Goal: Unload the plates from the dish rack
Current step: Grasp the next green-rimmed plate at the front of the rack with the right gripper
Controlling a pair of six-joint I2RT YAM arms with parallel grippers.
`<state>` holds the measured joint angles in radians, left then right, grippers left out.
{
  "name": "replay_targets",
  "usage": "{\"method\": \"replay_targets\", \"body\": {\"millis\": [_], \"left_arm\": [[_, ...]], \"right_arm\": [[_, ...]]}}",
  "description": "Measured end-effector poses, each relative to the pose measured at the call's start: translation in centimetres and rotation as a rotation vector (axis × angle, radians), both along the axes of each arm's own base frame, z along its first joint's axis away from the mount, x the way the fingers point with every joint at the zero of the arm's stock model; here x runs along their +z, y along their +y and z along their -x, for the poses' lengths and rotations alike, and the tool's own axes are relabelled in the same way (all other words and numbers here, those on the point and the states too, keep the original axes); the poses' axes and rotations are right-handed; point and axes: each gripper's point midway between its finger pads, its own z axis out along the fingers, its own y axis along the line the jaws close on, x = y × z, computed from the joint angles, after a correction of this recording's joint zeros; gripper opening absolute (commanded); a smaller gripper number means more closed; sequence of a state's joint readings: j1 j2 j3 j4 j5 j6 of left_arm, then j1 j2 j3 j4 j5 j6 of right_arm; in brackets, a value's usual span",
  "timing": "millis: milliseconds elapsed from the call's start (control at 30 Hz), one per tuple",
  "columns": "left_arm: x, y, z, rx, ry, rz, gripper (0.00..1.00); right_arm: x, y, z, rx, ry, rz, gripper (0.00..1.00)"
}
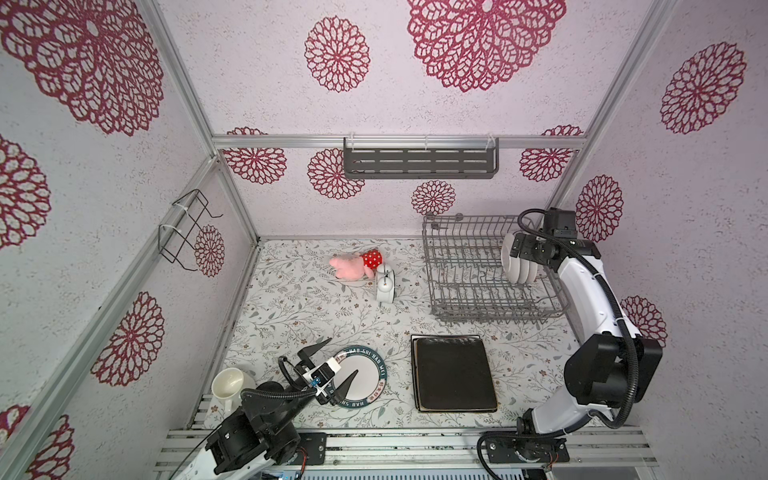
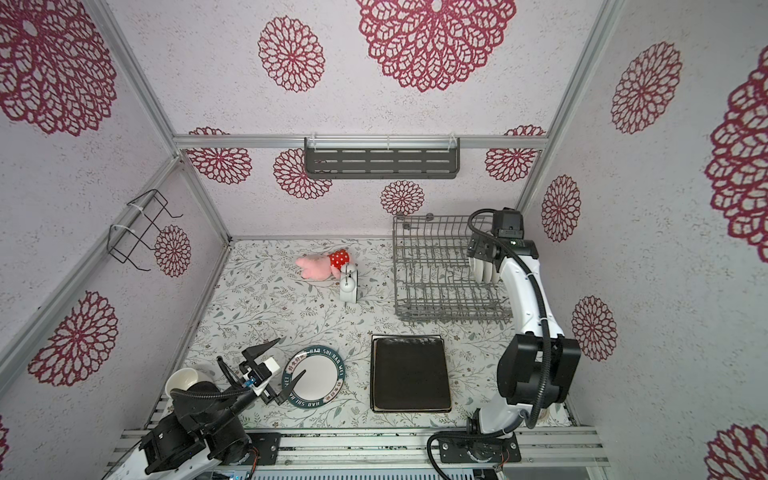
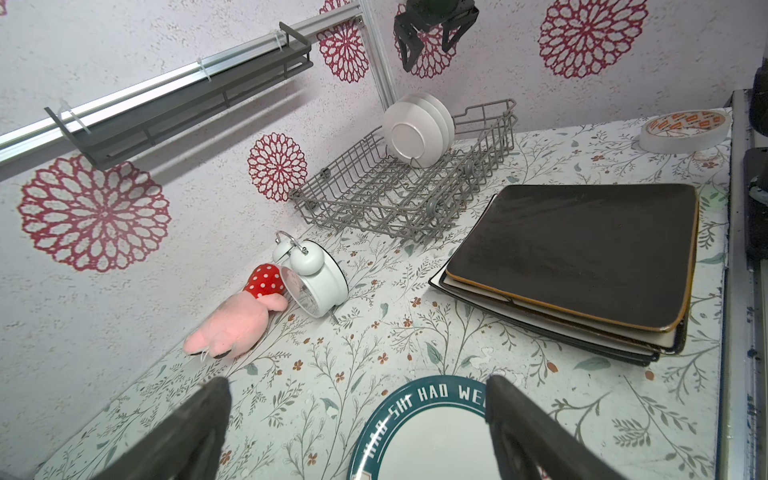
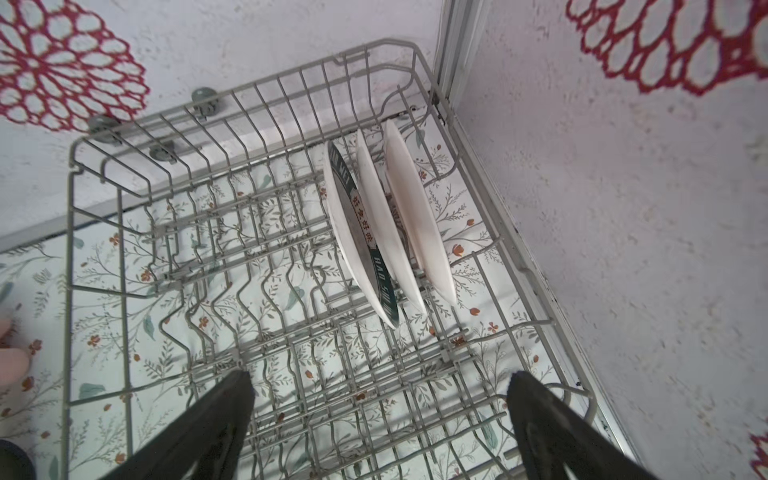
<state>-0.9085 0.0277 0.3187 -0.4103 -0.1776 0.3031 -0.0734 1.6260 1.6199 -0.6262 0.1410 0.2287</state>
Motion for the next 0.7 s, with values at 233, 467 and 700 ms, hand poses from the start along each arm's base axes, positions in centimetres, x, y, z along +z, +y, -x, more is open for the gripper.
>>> {"method": "replay_targets", "body": {"millis": [233, 467, 700], "left_arm": [[-0.3, -0.1, -0.1, 0.000, 0.008, -0.010, 0.97], [-0.5, -0.1, -0.2, 0.003, 0.016, -0.020, 0.97], [-1.0, -0.2, -0.3, 0.004, 0.029, -0.038, 0.97]], "right_arm": [[-0.6, 0.8, -0.7, 0.089, -0.067, -0.060, 0.99], [-2.6, 2.3, -2.6, 0.197, -0.029, -0.105, 0.99], [-4.6, 3.1, -3.4, 0.258, 0.005, -0.129, 0.89]]}}
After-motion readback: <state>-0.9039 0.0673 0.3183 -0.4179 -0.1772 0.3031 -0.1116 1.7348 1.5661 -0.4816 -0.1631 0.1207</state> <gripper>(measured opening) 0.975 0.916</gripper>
